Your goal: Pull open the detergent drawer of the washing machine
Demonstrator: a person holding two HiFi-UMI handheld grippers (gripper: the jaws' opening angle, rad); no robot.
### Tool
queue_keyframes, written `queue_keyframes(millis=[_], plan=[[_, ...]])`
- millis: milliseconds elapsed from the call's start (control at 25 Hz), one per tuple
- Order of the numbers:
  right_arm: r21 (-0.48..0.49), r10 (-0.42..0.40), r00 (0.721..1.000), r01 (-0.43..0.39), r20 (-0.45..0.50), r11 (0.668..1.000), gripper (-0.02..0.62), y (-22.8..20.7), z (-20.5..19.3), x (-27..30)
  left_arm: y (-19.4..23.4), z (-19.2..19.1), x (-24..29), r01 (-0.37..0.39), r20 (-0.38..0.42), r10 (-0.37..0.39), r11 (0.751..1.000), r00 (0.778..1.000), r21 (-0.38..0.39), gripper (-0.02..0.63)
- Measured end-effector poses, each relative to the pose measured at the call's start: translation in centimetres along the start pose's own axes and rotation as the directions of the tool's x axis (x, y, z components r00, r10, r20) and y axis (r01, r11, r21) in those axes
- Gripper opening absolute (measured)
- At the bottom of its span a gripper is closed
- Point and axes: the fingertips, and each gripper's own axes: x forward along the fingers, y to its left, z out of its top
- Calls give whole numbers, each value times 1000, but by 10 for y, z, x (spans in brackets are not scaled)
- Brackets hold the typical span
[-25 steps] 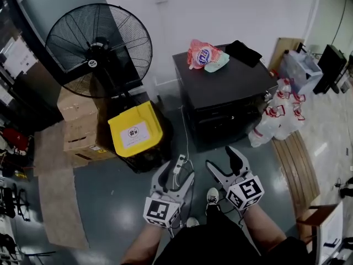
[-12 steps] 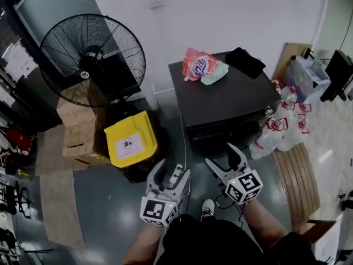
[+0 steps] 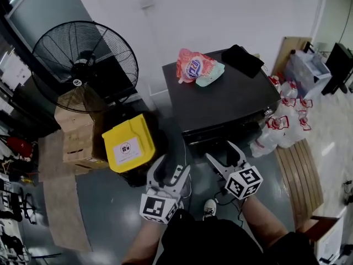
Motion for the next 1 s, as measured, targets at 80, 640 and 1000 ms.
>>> queue_keyframes(millis=[80, 640, 1000], plan=[[30, -18, 1000, 18, -9, 999, 385, -6, -5, 5, 2, -3, 7, 24, -4, -24, 1000, 1000, 5, 276], [321, -168, 982, 186, -83, 929, 388, -45, -75, 55, 25, -30, 41, 210, -78, -210, 978, 975, 0, 276], [670, -214, 974, 208, -74, 713, 427, -72, -126, 79, 37, -63, 57, 317, -119, -319, 948, 940, -35, 276]])
